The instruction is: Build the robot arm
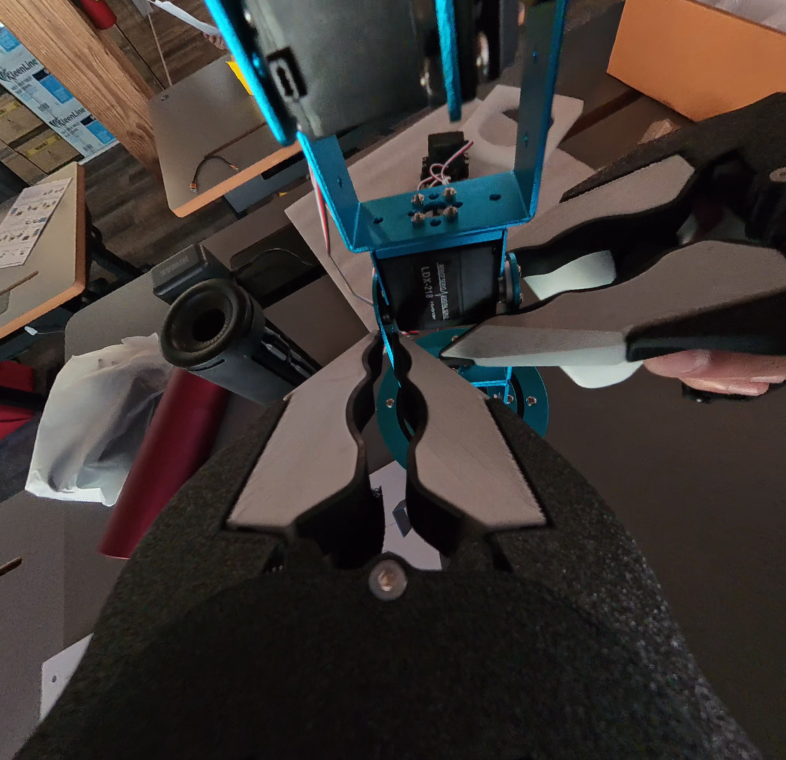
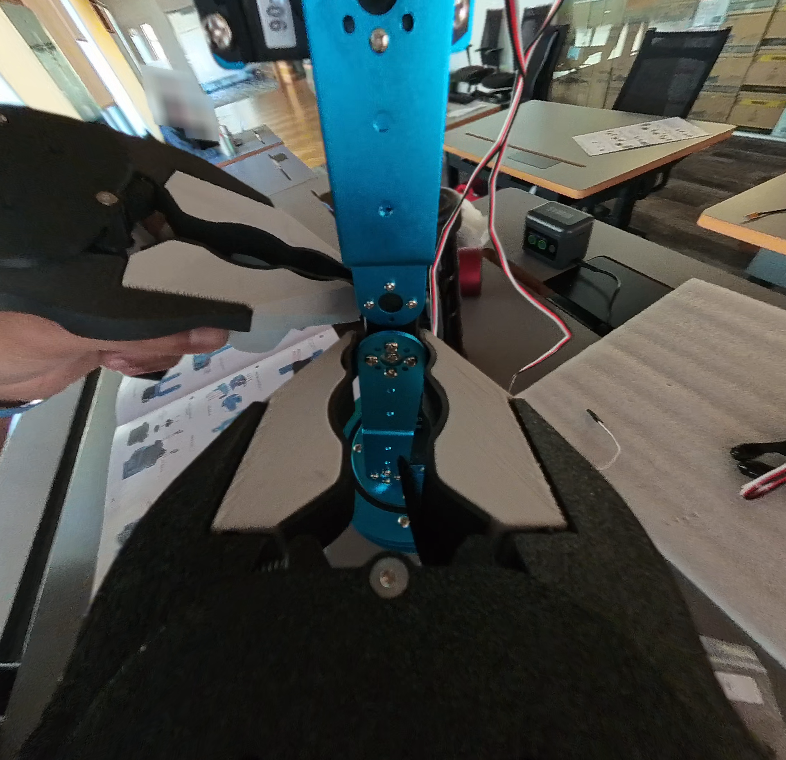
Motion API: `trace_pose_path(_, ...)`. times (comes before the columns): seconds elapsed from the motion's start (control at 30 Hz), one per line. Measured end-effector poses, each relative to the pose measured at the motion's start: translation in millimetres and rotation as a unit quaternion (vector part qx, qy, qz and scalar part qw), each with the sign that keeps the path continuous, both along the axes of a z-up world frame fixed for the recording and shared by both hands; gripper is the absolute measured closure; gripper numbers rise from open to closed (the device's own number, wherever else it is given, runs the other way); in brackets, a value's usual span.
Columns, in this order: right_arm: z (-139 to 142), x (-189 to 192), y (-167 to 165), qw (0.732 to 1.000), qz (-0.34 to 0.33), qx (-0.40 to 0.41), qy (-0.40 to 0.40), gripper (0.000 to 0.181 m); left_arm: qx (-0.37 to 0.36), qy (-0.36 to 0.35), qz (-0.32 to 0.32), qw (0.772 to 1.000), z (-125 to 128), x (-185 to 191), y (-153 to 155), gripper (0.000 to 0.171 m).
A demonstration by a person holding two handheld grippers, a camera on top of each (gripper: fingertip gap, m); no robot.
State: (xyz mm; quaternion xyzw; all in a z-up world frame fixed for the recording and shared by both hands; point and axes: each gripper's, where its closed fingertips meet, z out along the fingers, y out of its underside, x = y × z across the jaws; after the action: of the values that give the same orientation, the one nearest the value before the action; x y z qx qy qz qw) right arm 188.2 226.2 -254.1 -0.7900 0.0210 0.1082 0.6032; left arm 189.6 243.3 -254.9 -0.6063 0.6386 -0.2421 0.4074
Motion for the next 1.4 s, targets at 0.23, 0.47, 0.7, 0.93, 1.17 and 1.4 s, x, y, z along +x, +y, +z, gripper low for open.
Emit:
trace_pose_path(0.23,20,42,-44,0.997,0.066,0.018,0.022,0.136,-0.010,-0.017,0.013,1.000,-5,-6,-1,0.164)
trace_pose_path(0.47,-84,284,-7,0.975,-0.089,-0.198,-0.057,0.137,-0.060,-0.036,0.032,0.997,-1,-35,-8,0.147)
trace_pose_path(0.7,-147,307,16,0.956,-0.036,-0.286,-0.055,0.152,-0.075,-0.050,0.042,0.995,6,-72,-27,0.147)
trace_pose_path(0.93,-74,280,-41,0.955,-0.086,-0.256,-0.124,0.160,-0.082,-0.073,0.049,0.993,20,-78,-36,0.151)
trace_pose_path(1.17,-47,183,-224,0.947,-0.173,-0.258,-0.077,0.161,-0.102,-0.096,-0.051,0.989,34,-55,-93,0.151)
trace_pose_path(1.4,-122,120,-353,0.917,-0.272,-0.291,0.014,0.161,-0.157,-0.033,-0.166,0.973,-18,3,-188,0.144)
